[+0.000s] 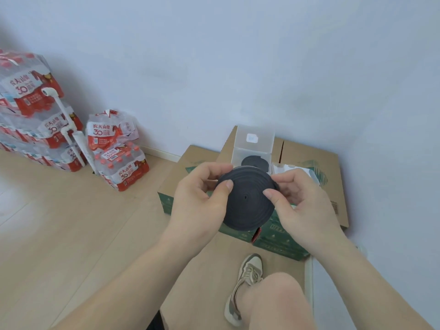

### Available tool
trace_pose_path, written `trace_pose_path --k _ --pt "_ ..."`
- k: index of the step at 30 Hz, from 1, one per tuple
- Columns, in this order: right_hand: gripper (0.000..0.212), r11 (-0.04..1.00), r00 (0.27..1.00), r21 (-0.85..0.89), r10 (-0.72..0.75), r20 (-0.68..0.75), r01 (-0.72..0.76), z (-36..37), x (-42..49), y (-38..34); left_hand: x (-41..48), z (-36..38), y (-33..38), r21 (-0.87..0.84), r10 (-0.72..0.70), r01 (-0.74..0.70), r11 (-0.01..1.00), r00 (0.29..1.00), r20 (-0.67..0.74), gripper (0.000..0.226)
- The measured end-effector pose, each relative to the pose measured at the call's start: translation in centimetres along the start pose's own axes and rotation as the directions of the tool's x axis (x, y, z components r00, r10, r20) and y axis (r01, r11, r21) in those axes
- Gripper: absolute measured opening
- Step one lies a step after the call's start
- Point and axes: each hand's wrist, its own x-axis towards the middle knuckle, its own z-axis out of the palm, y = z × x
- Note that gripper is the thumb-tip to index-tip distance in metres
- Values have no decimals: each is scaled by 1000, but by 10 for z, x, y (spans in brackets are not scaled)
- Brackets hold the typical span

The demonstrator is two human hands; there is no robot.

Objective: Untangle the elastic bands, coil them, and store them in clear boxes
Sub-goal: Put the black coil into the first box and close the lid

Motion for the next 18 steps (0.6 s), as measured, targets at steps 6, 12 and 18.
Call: trace_pose_path --k 6,12,18 --pt "23 989 986 37 148 -73 -146 11 73 67 73 40 -57 50 -204 200 979 975 94 19" --pt "25 954 949 107 291 -119 -279 27 118 127 147 61 -107 118 -300 283 952 938 175 15" --pt "24 955 952 29 297 -76 -296 37 187 154 229 81 -135 179 -260 229 957 950 173 11"
